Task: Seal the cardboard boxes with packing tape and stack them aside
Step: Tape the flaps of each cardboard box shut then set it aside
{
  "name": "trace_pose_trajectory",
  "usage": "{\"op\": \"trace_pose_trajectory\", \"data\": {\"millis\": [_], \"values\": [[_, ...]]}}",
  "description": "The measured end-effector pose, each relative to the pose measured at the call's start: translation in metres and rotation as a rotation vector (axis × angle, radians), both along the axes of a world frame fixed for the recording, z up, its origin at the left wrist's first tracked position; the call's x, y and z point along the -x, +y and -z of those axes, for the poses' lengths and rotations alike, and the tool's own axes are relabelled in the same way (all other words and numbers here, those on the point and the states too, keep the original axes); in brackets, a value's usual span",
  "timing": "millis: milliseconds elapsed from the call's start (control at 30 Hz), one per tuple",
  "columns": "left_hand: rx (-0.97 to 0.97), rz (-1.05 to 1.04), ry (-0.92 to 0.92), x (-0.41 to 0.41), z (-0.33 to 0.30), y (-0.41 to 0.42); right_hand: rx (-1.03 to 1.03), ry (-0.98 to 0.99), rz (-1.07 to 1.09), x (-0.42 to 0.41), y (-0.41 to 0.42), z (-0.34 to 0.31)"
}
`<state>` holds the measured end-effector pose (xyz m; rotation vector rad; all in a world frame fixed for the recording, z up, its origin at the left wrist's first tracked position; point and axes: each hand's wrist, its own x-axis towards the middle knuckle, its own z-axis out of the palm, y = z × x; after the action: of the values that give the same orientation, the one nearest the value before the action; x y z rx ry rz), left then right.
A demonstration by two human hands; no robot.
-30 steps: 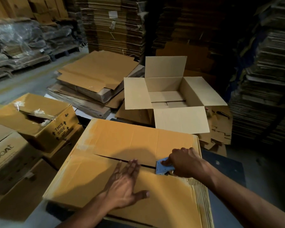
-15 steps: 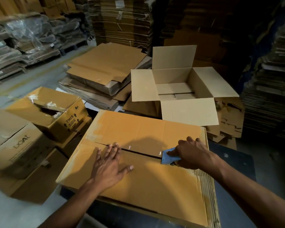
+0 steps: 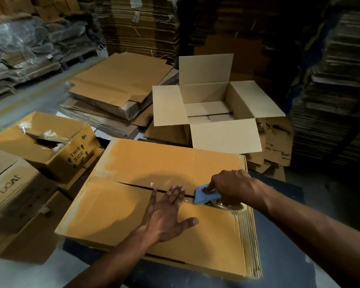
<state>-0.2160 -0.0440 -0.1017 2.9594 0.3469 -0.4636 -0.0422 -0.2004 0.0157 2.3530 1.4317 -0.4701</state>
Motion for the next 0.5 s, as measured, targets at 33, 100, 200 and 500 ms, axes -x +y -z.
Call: {"op": "trace_pose_trajectory", "data": {"millis": [33, 100, 200, 500], "values": [[0.011, -0.004, -0.011, 0.001, 0.002, 0.000, 0.006, -0.007, 0.010, -0.002, -0.004, -0.005], [0.028, -0.005, -0.040, 0.003, 0.004, 0.000, 0.019, -0.014, 0.027, -0.007, -0.015, -0.012], [0.056, 0.004, -0.053, 0.005, 0.006, 0.001, 0.058, -0.001, 0.027, -0.014, -0.036, -0.018], [-0.054, 0.060, -0.273, -0.004, 0.010, -0.015, 0.146, -0.002, 0.109, -0.022, -0.088, -0.015]]}}
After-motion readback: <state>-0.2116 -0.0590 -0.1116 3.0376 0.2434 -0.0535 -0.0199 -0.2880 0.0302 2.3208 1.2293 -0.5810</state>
